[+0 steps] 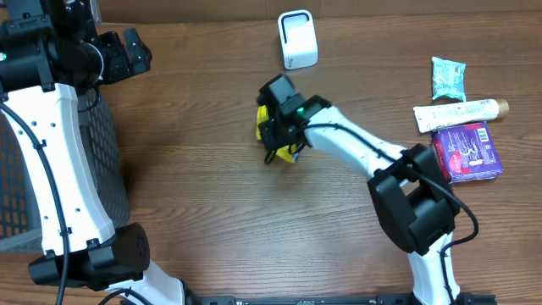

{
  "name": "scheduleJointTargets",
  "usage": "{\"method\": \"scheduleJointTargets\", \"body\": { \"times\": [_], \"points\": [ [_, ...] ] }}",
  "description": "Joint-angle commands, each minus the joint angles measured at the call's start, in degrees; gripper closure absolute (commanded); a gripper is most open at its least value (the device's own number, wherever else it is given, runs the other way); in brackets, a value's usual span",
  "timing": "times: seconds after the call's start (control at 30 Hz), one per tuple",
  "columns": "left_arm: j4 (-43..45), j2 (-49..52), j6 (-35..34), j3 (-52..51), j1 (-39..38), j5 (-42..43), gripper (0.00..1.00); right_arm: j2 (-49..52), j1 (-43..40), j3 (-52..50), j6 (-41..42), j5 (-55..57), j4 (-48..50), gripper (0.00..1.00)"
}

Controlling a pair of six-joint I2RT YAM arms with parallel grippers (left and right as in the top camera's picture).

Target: Scan the item barcode

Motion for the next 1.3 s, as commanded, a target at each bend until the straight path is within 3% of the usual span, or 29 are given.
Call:
{"method": "scheduleJointTargets", "body": {
  "times": [0.0, 0.47, 0.83, 1.27],
  "points": [
    [0.2, -0.1, -0.4, 0.7, -0.1, 0.5, 0.01, 2.0, 1.8, -1.7, 1.2, 0.6, 1.6, 0.96],
    [0.2, -0.1, -0.4, 0.7, -0.1, 0.5, 0.00, 5.2, 1.9, -1.2, 2.1, 0.9, 2.2, 0.96],
    [0.2, -0.1, -0.4, 0.7, -0.1, 0.5, 0.01, -6.4, 1.1, 0.9, 2.1, 5.4, 0.7, 0.96],
    [0.2, -0.1, -0.4, 0.7, -0.1, 0.5, 0.01, -3.7, -1.3, 0.9, 2.1, 8.6, 9.0, 0.96]
  ]
}}
